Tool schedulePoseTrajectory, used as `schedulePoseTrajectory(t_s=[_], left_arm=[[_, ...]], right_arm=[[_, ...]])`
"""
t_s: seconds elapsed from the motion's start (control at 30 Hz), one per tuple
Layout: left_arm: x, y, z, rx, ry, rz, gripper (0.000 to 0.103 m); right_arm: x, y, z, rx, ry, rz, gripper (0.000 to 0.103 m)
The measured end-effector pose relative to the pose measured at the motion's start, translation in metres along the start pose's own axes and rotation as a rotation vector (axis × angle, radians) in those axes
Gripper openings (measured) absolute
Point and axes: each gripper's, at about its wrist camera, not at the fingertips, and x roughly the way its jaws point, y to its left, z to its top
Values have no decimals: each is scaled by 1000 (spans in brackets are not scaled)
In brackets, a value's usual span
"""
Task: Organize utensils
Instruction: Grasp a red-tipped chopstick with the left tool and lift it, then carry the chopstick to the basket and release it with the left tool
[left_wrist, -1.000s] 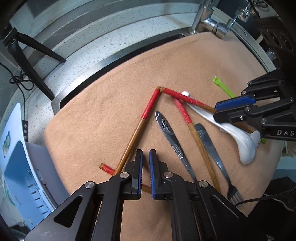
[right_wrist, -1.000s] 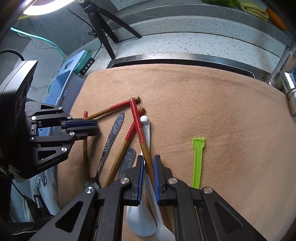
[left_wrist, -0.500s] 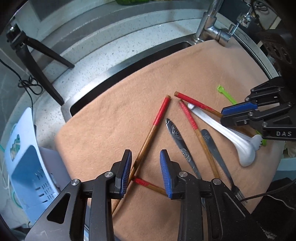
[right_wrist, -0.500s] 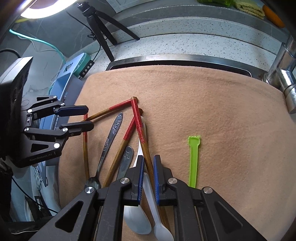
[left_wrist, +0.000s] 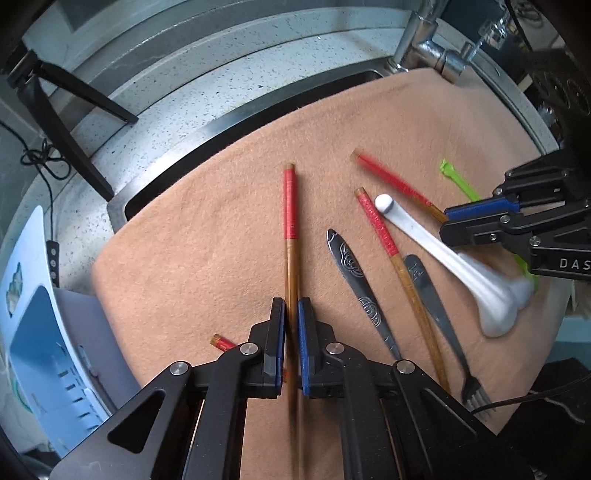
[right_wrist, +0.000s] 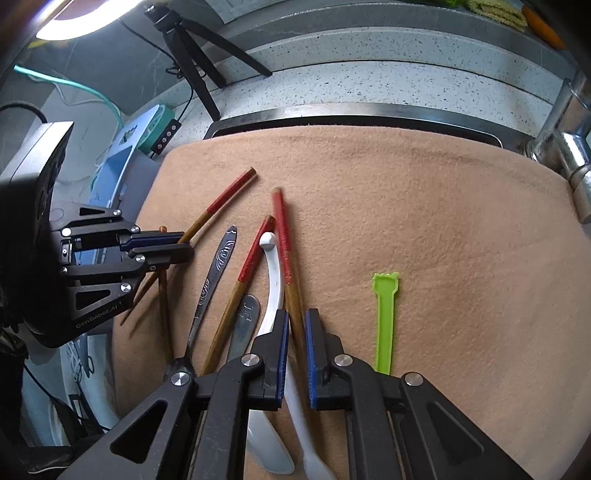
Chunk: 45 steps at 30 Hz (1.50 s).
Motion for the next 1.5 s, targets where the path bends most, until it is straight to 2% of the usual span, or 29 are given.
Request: schedulePoseTrajectory(t_s=[0.37, 0.57, 0.73, 0.9, 1.07, 1.5], left_arm=[[-33, 11, -20, -58, -58, -55, 6], [-56, 4, -21, -65, -115, -68, 6], [-79, 13, -28, -93, -165, -79, 5], [-98, 29, -34, -133, -207, -70, 5], [-117, 51, -52, -196, -248, -46, 5], [-127, 126, -123, -413, -258, 50, 5]], right_arm=[[-21, -13, 2, 80, -56, 43, 6], [-48, -7, 8, 83, -131, 46, 6], [-70, 4, 20, 88, -198, 73, 6], [-88, 32, 36, 72, -253, 132, 6], [-89, 66, 47, 41, -256, 205, 6], [-21, 172, 74, -20, -168, 350, 6]])
